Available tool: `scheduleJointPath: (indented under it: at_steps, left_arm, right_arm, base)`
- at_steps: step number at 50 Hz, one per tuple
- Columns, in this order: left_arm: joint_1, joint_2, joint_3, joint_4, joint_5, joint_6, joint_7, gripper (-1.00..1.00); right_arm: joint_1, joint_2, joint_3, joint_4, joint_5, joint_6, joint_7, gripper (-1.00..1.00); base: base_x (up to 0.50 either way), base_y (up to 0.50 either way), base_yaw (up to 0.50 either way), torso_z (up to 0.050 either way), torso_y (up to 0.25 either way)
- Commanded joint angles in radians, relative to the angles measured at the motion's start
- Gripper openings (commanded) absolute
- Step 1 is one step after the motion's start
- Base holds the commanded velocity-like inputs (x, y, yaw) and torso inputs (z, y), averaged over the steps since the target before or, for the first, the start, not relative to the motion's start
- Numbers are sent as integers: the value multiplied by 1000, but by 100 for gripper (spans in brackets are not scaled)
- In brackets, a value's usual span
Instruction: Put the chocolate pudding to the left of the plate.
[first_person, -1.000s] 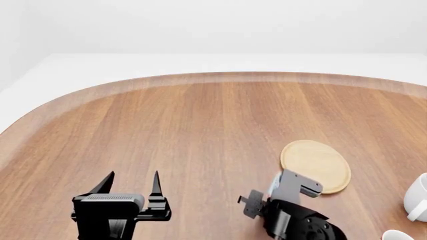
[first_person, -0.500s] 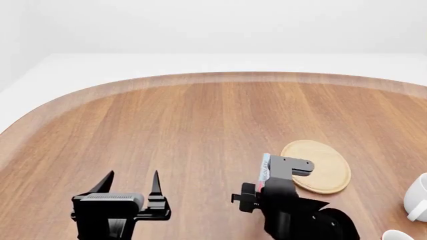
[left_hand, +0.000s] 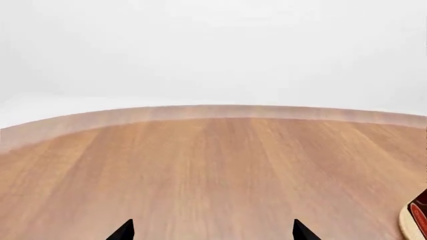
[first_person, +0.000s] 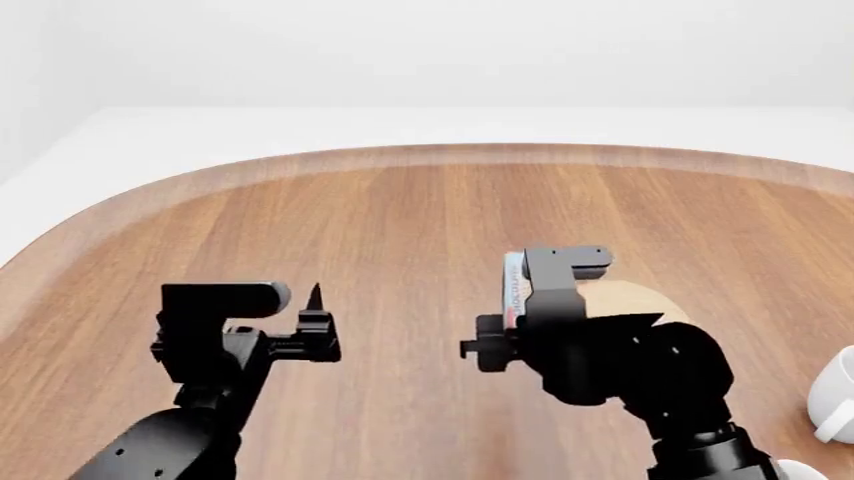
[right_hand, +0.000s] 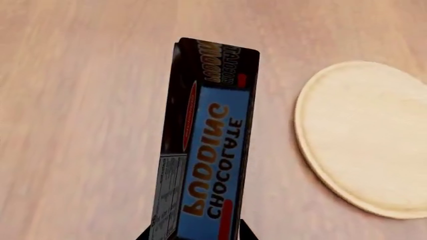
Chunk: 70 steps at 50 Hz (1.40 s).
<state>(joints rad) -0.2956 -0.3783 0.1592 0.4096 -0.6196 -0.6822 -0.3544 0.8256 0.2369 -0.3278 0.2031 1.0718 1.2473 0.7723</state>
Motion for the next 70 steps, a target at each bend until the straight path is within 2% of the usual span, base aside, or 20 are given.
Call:
scheduleJointPath:
  at_steps: [1, 12, 18, 25, 34, 41, 46, 58, 70]
  left_arm:
    - [-326, 10, -17, -188, -136, -254, 15, 100]
    - [-632, 70, 57, -600, -64, -238, 117, 100]
    - [-766, 105, 113, -814, -5, -236, 143, 100]
    - [-901, 153, 162, -1102, 73, -154, 185, 100]
    - [-1049, 217, 188, -1449, 121, -25, 284, 100]
    - [-1139, 253, 202, -1657, 150, 64, 337, 100]
    - [-1147, 259, 210, -1681, 163, 76, 339, 100]
    - [-1108, 236, 211, -1553, 153, 14, 301, 100]
    - [-1095, 227, 209, -1479, 141, -26, 288, 100]
  right_arm:
    - [201, -23, -55, 226, -63, 2, -83, -100]
    - [459, -127, -198, 703, -225, -134, -300, -100]
    - [606, -235, -300, 1100, -339, -316, -507, -100]
    - [631, -236, -261, 1105, -417, -262, -540, -100]
    - [642, -237, -114, 1106, -598, -195, -543, -100]
    - [649, -237, -126, 1106, -595, -184, -559, -100]
    - [643, -237, -204, 1106, -521, -193, -563, -100]
    - [643, -237, -356, 1106, -401, -212, -578, -100]
    - [690, -237, -196, 1106, -574, -182, -623, -100]
  base:
    - [0, 0, 0, 0, 0]
    - [0, 0, 0, 0, 0]
    - [0, 0, 0, 0, 0]
    - [0, 0, 0, 0, 0]
    - [0, 0, 0, 0, 0]
    - [0, 0, 0, 0, 0]
    - [0, 0, 0, 0, -123]
    - [0, 0, 0, 0, -250]
    - [-2, 0, 0, 0, -250]
